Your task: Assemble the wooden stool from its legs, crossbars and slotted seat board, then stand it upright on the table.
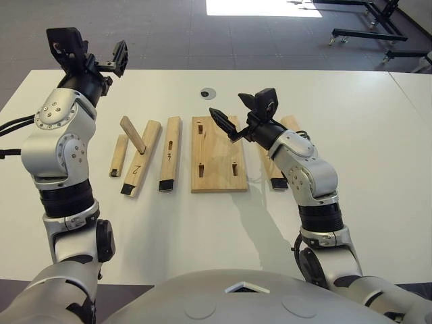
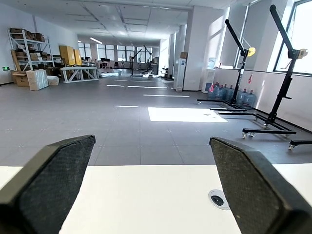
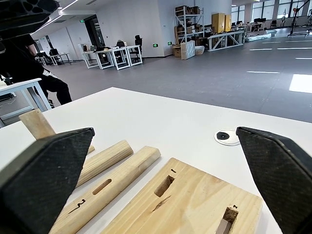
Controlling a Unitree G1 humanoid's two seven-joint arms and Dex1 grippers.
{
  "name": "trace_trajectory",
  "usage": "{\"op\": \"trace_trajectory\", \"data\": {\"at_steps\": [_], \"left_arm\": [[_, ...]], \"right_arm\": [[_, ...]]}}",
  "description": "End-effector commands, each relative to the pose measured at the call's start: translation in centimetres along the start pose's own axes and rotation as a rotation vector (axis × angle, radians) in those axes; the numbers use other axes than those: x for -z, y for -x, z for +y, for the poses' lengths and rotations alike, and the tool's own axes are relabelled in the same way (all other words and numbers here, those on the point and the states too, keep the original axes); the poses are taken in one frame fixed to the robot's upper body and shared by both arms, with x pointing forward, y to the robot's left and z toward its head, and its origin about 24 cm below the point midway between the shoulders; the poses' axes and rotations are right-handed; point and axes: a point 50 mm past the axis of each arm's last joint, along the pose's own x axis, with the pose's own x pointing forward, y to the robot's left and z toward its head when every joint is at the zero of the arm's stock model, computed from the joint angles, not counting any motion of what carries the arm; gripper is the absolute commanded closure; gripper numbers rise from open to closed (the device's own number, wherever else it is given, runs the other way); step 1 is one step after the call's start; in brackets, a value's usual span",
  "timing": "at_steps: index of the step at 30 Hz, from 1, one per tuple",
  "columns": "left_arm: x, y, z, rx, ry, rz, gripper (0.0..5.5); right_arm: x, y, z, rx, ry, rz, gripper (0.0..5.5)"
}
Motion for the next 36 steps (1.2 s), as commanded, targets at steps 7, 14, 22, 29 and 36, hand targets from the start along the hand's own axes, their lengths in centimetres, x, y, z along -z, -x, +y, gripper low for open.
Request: {"op": "trace_trajectory", "data": {"at_steps": [7,14,22,29,36], "left_arm": [[0.8,-0.6,-1.6,0.034,-0.027,-0.002,1.19],[1.0,-0.5,-1.7,0.028,-0.056,-0.001,1.19],[8.9,0.5,-0.5,-0.026,0.007,0.195,1.19],[11.4,0.9,-0.9,-0.026,0.044,0.212,1.19],[-0.5,-0.5,-0.7,-0.027,0.017,-0.116,1.19]], "right_arm": [[-0.4,-0.2,0.2,-0.011,0.011,-0.008,0.12],[-0.4,-0.2,0.2,-0.014,0.011,-0.004,0.12],[-0.3,-0.1,0.3,-0.017,0.006,0.004,0.12],[-0.3,-0.1,0.2,-0.019,0.006,0.006,0.12],[-0.5,-0.1,0.3,-0.019,0.003,-0.002,0.12]]}}
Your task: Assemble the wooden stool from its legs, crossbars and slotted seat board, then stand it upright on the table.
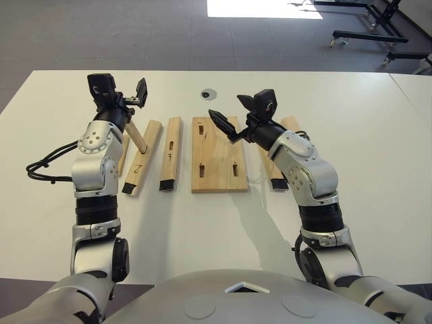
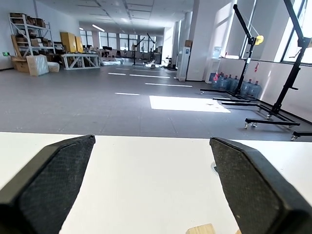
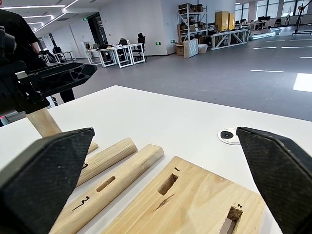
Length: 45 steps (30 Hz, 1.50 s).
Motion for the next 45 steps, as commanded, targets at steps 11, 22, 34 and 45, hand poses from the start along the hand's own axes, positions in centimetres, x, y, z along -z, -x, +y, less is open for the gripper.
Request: {"op": "trace_trajectory", "data": {"at_steps": [11,22,34,45], "left_arm": [[-5.1,9.0,0.8,0.013,-0.254,0.298,1.19],[5.8,13.7,0.0,0.061,-0.223,0.725,1.19],[10.3,13.1,-0.1,-0.061,-0.025,0.774,1.62],[10.7,12.5,0.0,-0.088,0.007,0.817,3.20]], "right_arm": [[-0.9,3.9,-3.1,0.212,0.013,-0.025,0.12],[-0.8,3.4,-3.2,0.194,0.016,-0.010,0.12],[-0.6,2.3,-2.5,0.148,0.008,-0.002,0.12],[-0.7,1.8,-2.3,0.138,0.003,-0.007,0.12]]}}
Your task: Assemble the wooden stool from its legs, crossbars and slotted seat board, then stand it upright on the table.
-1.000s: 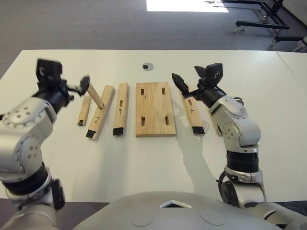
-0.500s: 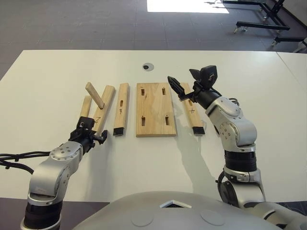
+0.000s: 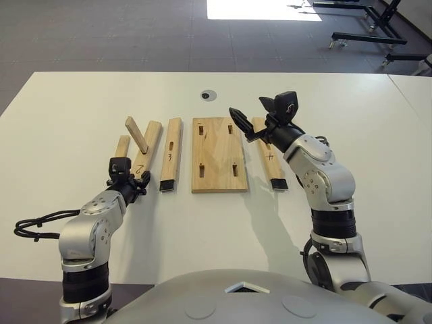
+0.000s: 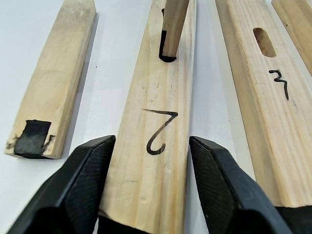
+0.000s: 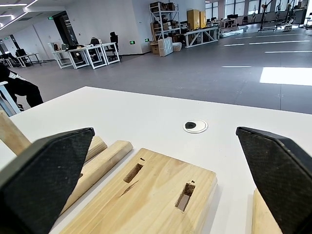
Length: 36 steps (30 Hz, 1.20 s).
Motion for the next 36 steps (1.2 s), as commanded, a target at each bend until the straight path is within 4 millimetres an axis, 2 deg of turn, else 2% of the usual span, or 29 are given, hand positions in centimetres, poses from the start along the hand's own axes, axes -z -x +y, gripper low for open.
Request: {"op": "trace_trajectory", "data": {"at_steps": [1,4,7,15,17,19,24,28,31,36], "left_arm": [[2.0,-0.3,0.6,-0.037,-0.013,0.126,3.32],[2.7,-0.3,0.9,-0.065,-0.042,0.158,3.43],[1.9,-0.2,0.8,-0.065,-0.053,0.121,3.43],[-10.2,0.6,-1.2,0.083,-0.117,-0.408,3.46],[-13.6,1.8,-1.9,0.162,-0.135,-0.554,3.46],[-15.5,2.5,-2.2,0.215,-0.156,-0.632,3.46],[-15.3,2.3,-1.8,0.216,-0.158,-0.641,3.46],[-16.2,3.8,-2.9,0.341,-0.142,-0.735,3.46],[-16.7,4.5,-3.8,0.415,-0.152,-0.776,3.46],[-16.9,5.3,-5.7,0.582,-0.129,-0.811,3.46]], "right_arm": [[-0.6,-0.4,0.2,-0.009,0.013,-0.018,0.12],[-0.6,-0.5,0.1,-0.009,0.011,-0.019,0.12],[-0.6,-0.6,0.1,-0.011,0.011,-0.019,0.12],[-2.2,-1.4,-1.3,-0.005,0.053,-0.046,0.12],[-3.4,-1.8,-1.9,-0.006,0.050,-0.068,0.12],[-4.7,-2.3,-2.5,-0.012,0.042,-0.095,0.12],[-6.0,-2.8,-3.1,-0.029,0.039,-0.119,0.12],[-8.8,-3.0,-4.3,-0.111,-0.355,-0.221,0.12],[-9.3,-3.4,-5.2,-0.137,-0.473,-0.230,0.12],[-9.9,-4.7,-3.6,-0.304,-0.750,-0.255,0.12]]}}
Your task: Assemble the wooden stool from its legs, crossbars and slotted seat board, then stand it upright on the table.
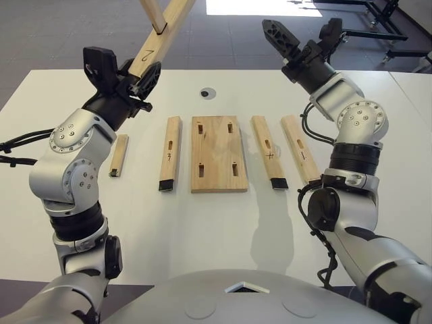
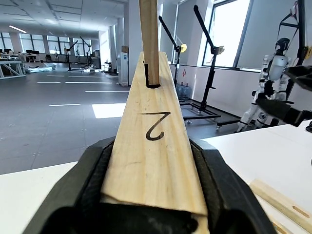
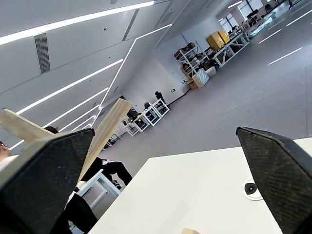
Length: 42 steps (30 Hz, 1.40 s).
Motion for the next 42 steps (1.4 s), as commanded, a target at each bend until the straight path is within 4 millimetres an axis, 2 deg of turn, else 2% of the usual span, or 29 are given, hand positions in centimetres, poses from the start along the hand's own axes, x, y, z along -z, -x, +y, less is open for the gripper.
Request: {"op": "trace_trajectory", "data": {"at_steps": [1,5,10,12,15,18,23,27,34,42], "left_arm": [[-1.0,-0.4,-1.6,0.140,0.051,-0.063,3.46],[-0.2,-0.4,-3.1,0.333,0.264,-0.074,3.46],[0.6,-0.1,-2.2,0.386,0.502,-0.087,3.46],[0.8,0.0,-2.0,0.397,0.557,-0.080,3.46],[0.8,0.1,-2.3,0.428,0.619,-0.086,3.46],[0.2,0.1,-2.9,0.475,0.655,-0.098,3.46],[-0.9,0.2,-3.7,0.547,0.691,-0.125,3.46],[-0.5,0.2,-4.3,0.568,0.705,-0.092,3.46],[0.5,0.5,-5.2,0.572,0.699,-0.047,3.46],[1.4,0.8,-5.9,0.583,0.667,-0.006,3.46]], "right_arm": [[-0.1,-1.6,1.9,-0.151,-0.206,-0.011,0.12],[-0.6,-1.3,3.1,-0.398,-0.368,-0.046,0.12],[-2.0,0.7,4.3,-0.624,-0.387,-0.107,0.12],[-1.9,0.9,4.9,-0.669,-0.377,-0.095,0.12],[-0.6,0.2,5.1,-0.647,-0.379,-0.034,0.12],[0.4,0.0,4.5,-0.590,-0.381,-0.007,0.12],[2.0,0.9,2.7,-0.507,-0.393,0.018,0.12],[2.5,0.5,4.0,-0.562,-0.407,0.030,0.12],[1.9,0.3,6.8,-0.664,-0.401,0.016,0.12],[1.3,-0.2,7.7,-0.670,-0.403,-0.014,0.12]]}}
